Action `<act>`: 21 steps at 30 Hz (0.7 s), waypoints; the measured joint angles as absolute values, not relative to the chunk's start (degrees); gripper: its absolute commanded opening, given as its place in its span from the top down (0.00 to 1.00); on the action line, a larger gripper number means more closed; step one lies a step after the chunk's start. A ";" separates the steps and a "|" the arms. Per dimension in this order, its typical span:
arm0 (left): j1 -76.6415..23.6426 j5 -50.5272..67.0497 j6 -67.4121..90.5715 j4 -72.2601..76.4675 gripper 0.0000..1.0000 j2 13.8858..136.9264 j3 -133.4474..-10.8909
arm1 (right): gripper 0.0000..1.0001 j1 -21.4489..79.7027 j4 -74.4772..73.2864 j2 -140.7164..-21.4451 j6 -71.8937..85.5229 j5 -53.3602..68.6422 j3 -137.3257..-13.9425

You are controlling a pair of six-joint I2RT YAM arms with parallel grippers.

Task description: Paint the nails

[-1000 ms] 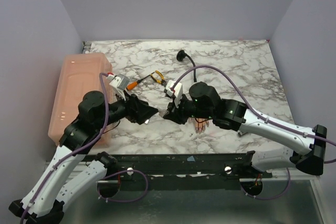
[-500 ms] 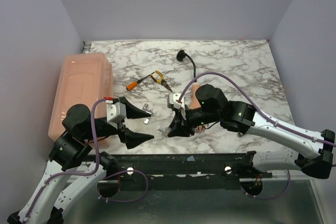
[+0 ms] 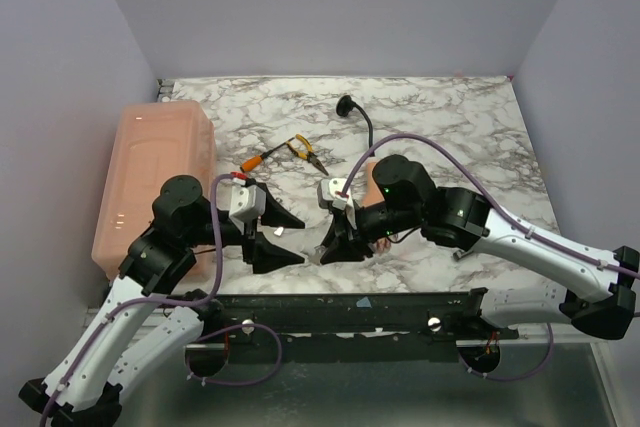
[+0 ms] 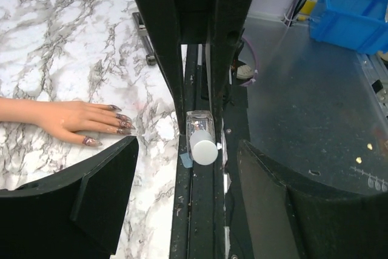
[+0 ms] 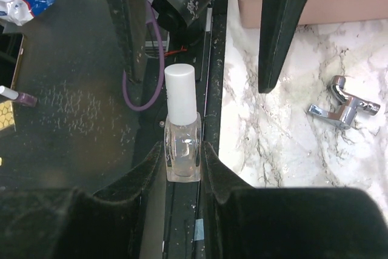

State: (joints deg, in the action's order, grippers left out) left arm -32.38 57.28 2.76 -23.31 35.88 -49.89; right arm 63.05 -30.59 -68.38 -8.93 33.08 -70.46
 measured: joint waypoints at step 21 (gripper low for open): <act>-32.38 56.69 7.53 -19.40 0.40 37.10 -45.91 | 1.00 63.05 -30.50 -71.48 -10.17 32.27 -71.26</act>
State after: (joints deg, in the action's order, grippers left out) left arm -32.38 56.69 7.53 -19.40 37.10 -45.91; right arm 63.05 -30.50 -71.48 -10.17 32.27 -71.26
